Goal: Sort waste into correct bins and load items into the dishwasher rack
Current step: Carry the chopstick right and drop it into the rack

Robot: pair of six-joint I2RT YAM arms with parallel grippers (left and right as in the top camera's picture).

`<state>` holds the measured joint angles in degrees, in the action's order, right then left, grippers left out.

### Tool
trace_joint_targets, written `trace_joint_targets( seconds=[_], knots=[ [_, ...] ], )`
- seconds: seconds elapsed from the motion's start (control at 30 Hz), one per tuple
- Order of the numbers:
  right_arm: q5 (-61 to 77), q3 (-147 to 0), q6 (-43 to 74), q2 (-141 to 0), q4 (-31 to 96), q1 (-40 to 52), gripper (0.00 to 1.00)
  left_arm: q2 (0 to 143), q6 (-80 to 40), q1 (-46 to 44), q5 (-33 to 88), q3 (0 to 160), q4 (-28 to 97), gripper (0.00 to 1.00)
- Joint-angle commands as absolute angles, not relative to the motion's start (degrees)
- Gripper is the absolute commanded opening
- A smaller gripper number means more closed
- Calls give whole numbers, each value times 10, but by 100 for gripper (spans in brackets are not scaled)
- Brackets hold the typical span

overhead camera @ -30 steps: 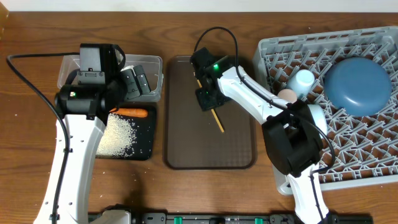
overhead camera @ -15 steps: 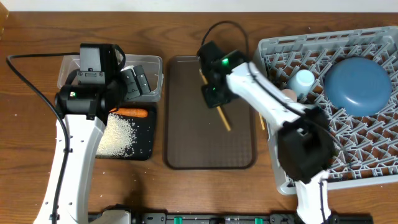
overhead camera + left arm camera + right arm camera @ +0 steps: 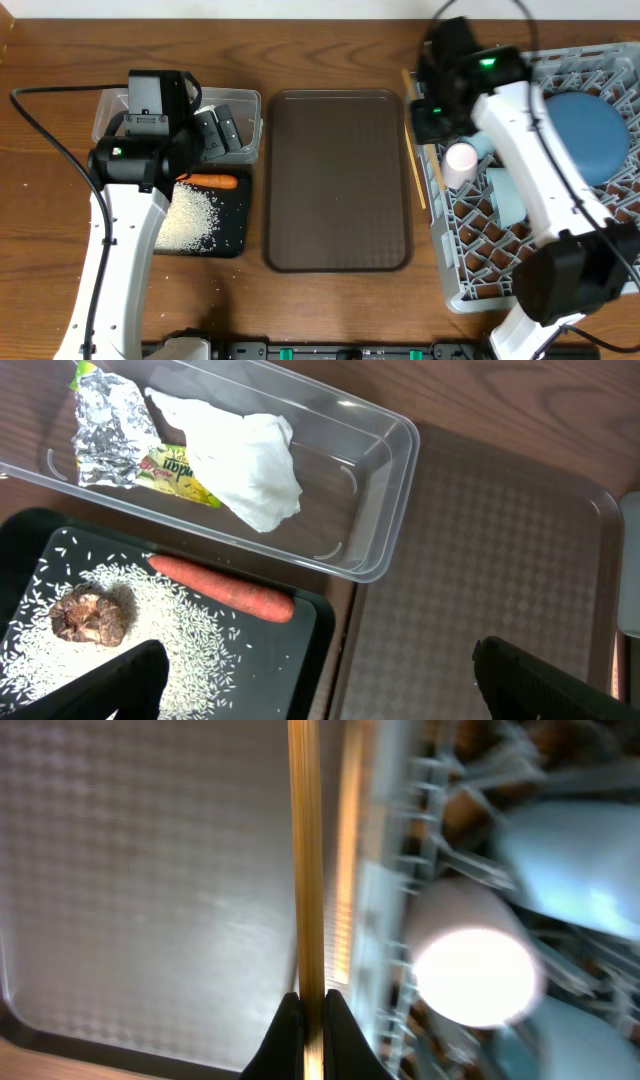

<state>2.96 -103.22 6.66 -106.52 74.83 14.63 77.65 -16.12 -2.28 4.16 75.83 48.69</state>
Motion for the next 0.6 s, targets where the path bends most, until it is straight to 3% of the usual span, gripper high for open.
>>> trace_joint_targets(
  seconds=[0.0,0.57],
  knots=[
    [29,-1042,20,-1051,768,103,1,778,-155,-20,41,764,488,98],
    [-16,-1037,-70,-1051,773,-64,1,778,-155,-20,41,764,488,98]
  ],
)
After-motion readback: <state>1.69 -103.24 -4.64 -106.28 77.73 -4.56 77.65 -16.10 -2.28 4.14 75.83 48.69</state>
